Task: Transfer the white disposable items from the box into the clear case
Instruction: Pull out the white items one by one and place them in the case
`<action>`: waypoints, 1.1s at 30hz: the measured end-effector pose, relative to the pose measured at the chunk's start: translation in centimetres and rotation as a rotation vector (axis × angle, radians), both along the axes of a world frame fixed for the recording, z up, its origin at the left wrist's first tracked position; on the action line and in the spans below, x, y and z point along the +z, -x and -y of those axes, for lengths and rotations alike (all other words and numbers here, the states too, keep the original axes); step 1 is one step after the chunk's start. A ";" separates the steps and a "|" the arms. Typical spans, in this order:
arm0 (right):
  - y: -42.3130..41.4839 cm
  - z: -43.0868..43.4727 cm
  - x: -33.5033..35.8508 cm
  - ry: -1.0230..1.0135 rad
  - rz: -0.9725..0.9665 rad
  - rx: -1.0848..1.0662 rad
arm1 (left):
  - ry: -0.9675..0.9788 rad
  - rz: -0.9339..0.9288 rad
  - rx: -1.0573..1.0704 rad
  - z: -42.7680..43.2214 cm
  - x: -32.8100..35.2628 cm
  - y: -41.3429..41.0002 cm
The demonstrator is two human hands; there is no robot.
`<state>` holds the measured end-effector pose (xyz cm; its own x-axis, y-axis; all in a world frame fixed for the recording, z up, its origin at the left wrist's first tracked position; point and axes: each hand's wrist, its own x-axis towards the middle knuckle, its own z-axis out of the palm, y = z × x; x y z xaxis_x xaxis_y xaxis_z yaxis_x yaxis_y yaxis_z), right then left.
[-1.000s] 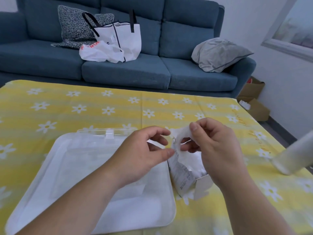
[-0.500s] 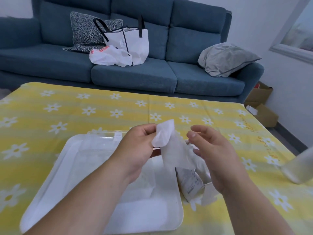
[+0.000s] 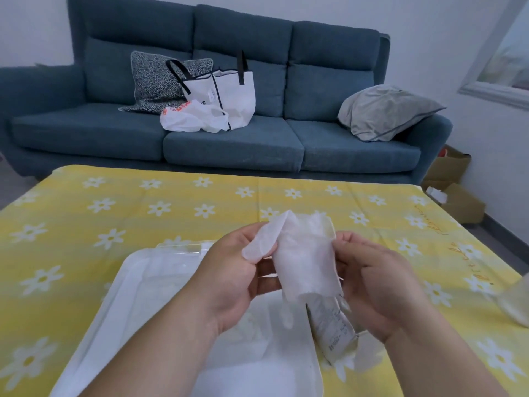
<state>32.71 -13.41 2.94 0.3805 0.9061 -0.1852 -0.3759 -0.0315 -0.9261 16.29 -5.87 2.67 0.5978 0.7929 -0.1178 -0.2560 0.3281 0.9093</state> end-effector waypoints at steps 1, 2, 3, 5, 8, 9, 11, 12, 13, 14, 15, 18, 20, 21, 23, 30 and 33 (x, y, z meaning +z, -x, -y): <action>-0.2 0.0 -0.1 -0.013 -0.014 -0.015 | -0.026 -0.043 -0.013 0.1 -0.2 0.4; -0.2 -0.1 -0.1 -0.018 -0.017 -0.033 | -0.046 -0.085 -0.022 0.3 -0.4 0.8; -0.1 -0.2 -0.2 -0.036 -0.011 -0.054 | -0.050 -0.121 -0.024 0.4 -0.6 1.2; 0.3 -0.5 -0.2 -0.065 0.043 -0.117 | -0.020 -0.157 -0.018 0.7 -1.0 1.9; 0.9 -0.9 -0.5 -0.112 0.098 -0.163 | -0.021 -0.205 0.007 0.6 -1.4 2.9; 1.0 -0.9 -0.4 -0.126 0.105 -0.168 | -0.053 -0.235 0.011 0.4 -1.4 3.1; 1.4 -0.8 -0.1 -0.151 0.116 -0.182 | -0.128 -0.300 -0.007 0.0 -1.4 3.3; 1.5 -0.7 0.2 -0.167 0.117 -0.187 | -0.157 -0.326 -0.030 -0.2 -1.3 3.4; 1.5 -0.7 0.4 -0.179 0.122 -0.193 | -0.174 -0.356 -0.055 -0.3 -1.3 3.5; 1.5 -0.6 0.7 -0.187 0.125 -0.195 | -0.188 -0.384 -0.077 -0.4 -1.3 3.5; 1.5 -0.5 1.0 -0.194 0.127 -0.185 | -0.210 -0.428 -0.081 -0.6 -1.4 3.6; 1.5 0.0 1.9 -0.207 0.172 -0.067 | -0.274 -0.526 0.053 -1.3 -1.7 3.6; 1.5 0.1 2.1 -0.200 0.260 0.014 | -0.233 -0.388 0.129 -1.3 -1.0 3.2; 1.6 0.1 2.2 -0.201 0.311 0.044 | -0.202 -0.274 0.101 -1.2 -0.6 3.0; 1.8 0.0 2.3 -0.210 0.406 0.077 | -0.199 -0.128 -0.041 -0.8 0.0 2.3; 1.3 -0.3 1.8 -0.240 0.305 0.026 | -0.191 -0.170 -0.243 -0.2 0.0 1.1; 0.8 -0.4 1.7 -0.235 0.161 -0.032 | -0.172 -0.132 -0.160 -0.2 0.0 1.2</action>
<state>31.87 -13.02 4.62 0.4168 0.9042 0.0931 -0.2208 0.2001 -0.9546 15.10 -5.63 2.71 0.7056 0.7047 -0.0749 -0.0888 0.1928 0.9772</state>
